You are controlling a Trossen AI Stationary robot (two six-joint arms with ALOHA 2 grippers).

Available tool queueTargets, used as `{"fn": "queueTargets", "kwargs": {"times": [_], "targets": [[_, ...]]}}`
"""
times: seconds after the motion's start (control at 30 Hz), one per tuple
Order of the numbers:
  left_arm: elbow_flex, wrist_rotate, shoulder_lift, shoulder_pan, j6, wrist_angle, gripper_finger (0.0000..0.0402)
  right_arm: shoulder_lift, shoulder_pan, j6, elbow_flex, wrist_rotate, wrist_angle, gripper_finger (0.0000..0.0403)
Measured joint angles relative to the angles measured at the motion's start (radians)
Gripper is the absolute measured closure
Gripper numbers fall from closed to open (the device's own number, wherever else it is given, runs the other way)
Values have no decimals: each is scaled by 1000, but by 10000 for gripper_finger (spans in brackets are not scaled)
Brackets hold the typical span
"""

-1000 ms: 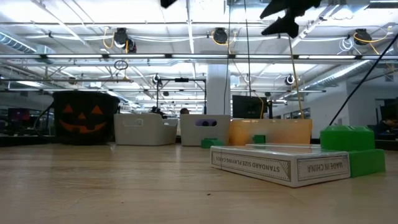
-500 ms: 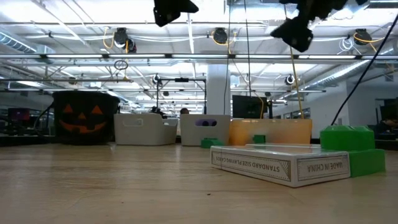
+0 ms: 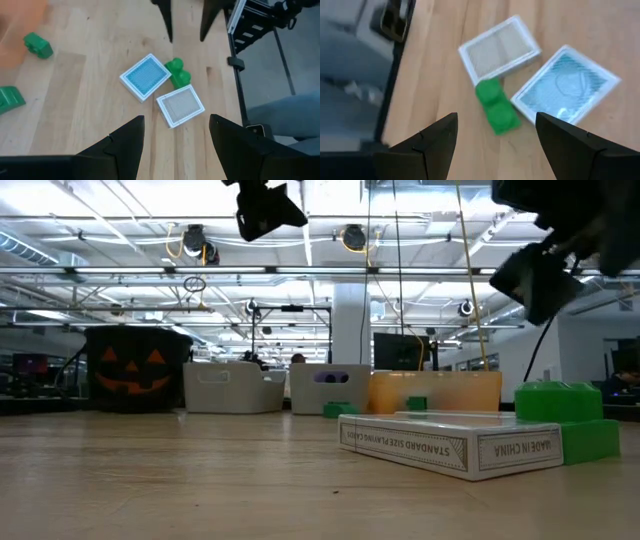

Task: Pick & Place Toys
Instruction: Put the light green game piece into the orange bin

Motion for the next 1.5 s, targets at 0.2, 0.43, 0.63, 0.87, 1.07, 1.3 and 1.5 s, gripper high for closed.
{"fn": "queueTargets", "kwargs": {"times": [0.2, 0.43, 0.63, 0.87, 1.07, 1.3, 1.5], "targets": [[-4, 10, 0, 21, -3, 0, 169, 100, 43, -128, 0, 0, 3, 145], [-4, 44, 0, 33, -18, -2, 169, 170, 21, -175, 0, 0, 101, 145], [-4, 44, 0, 33, -9, -3, 169, 218, 21, -211, 1, 1, 100, 145], [-4, 44, 0, 33, -10, -3, 170, 241, 33, -273, 1, 32, 106, 145], [-4, 44, 0, 33, -10, -3, 169, 241, 33, -276, 1, 67, 119, 150], [-4, 44, 0, 33, -10, -3, 170, 241, 33, -277, 1, 51, 156, 194], [-4, 44, 0, 33, -11, -3, 170, 241, 33, -286, 1, 51, 152, 219]]}}
